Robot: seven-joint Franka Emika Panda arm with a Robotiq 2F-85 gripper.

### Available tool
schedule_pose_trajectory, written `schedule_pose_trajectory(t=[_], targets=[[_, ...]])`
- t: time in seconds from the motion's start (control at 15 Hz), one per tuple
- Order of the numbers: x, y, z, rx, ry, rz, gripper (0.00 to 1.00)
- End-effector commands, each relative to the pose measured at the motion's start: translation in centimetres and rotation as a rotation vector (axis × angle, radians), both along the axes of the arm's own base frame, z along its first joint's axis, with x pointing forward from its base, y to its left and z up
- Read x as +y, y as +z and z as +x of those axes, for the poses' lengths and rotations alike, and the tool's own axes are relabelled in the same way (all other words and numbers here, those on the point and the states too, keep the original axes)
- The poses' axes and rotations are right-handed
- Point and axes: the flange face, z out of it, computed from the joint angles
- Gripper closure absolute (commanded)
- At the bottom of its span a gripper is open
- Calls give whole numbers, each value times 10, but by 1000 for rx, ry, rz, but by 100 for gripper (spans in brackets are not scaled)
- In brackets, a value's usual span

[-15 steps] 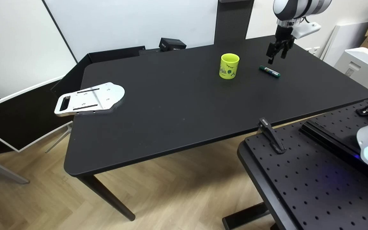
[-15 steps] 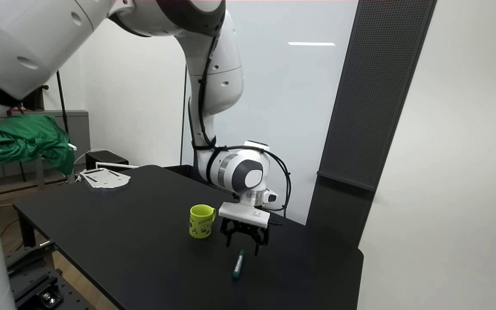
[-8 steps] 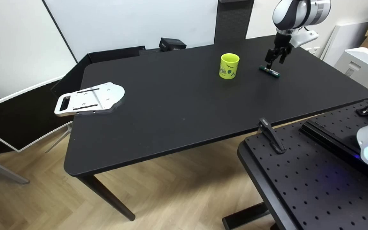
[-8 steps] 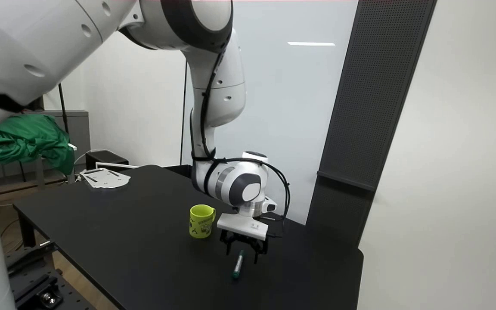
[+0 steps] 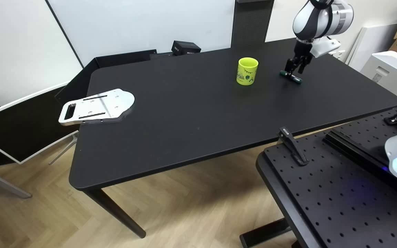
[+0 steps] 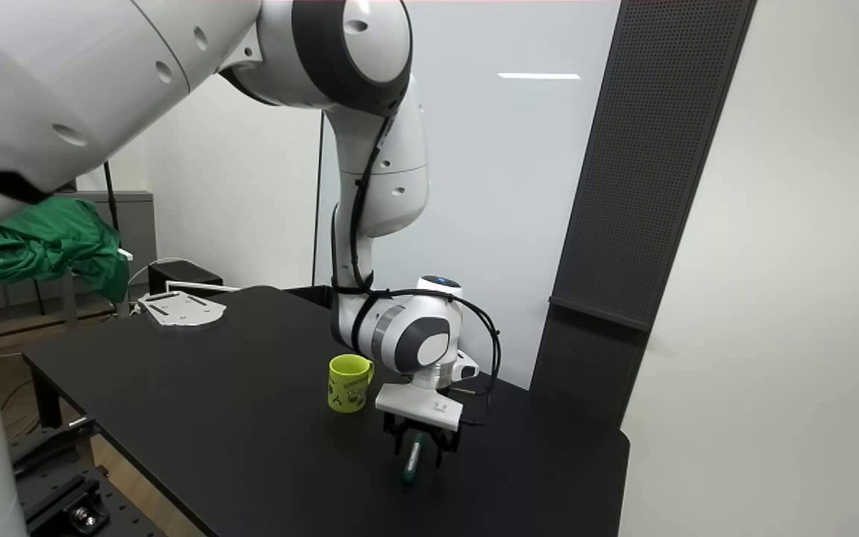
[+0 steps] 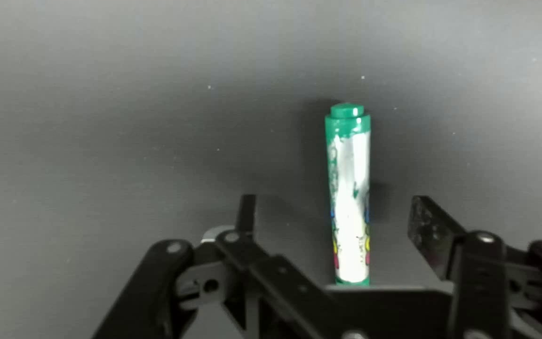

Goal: Pick up the pen from the table and place it on the table.

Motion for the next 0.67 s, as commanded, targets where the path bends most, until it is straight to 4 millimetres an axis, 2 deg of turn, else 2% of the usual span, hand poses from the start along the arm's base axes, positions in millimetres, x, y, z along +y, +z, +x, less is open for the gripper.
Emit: schedule_pose_trajectory(t=[0.0, 0.27, 0.47, 0.53, 0.6], targets=[[-5, -13, 6, -10, -17, -7, 49], [-12, -10, 10, 0, -50, -16, 74], [-24, -1, 16, 39, -144, -29, 95], [-29, 3, 18, 46, -182, -28, 100], [-33, 9, 23, 60, -246, -22, 95]])
